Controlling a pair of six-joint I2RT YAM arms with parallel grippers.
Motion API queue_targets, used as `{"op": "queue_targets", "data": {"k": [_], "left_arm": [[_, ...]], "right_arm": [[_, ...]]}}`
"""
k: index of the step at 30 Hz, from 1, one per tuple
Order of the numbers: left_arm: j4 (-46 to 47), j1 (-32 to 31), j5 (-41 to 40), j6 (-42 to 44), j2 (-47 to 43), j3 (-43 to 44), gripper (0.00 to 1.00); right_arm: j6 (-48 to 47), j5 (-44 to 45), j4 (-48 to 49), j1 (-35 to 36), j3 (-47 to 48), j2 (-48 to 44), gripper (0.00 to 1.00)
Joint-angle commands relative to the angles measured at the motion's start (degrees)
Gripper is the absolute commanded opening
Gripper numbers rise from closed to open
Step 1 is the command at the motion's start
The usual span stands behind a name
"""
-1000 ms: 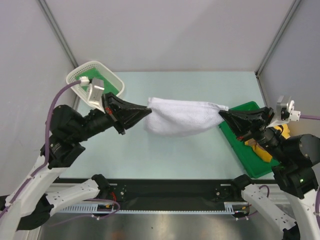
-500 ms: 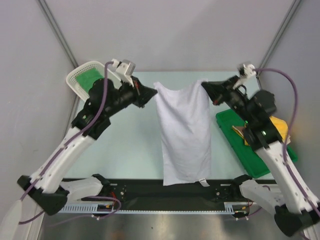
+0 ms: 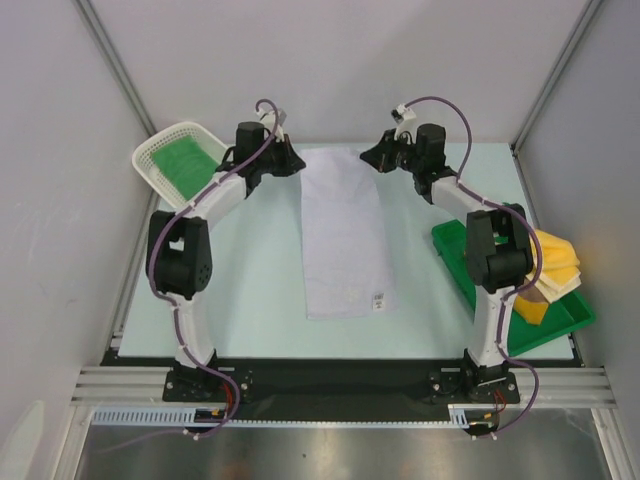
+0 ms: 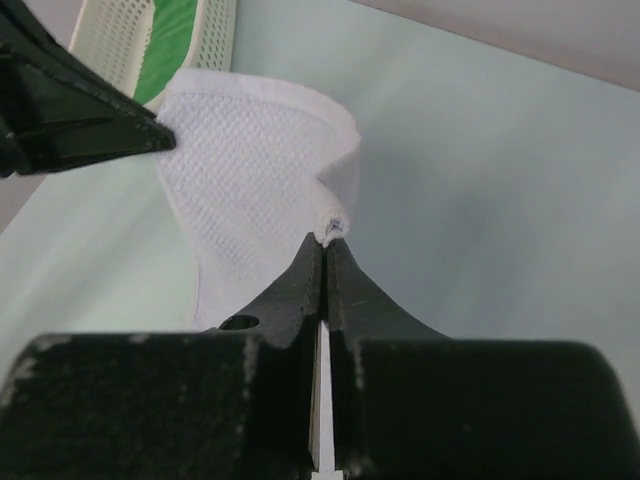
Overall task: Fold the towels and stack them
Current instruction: Flatten out the crumpled towel, then fold the towel
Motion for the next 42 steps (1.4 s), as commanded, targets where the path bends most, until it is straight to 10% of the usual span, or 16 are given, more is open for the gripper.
{"op": "queue_targets", "data": {"k": [1,31,42], "left_arm": [[5.7,3.2,7.2,0.6,3.4,8.3,0.00],[14.9,-10.2,3.8,-2.1,-32.4,-45.4,0.01],[12.8,-13.8,-2.7,-5.7,-37.5,-55.3,0.30]], "right_arm": [[0.3,-7.0,9.0,-1.4,6.1,3.2,0.00],[5.1,-1.3,0.6,-1.9,-48.6,-35.6,0.00],[5.8,-0.1,-7.5,2.2,-56.7,-43.0,0.26]]}}
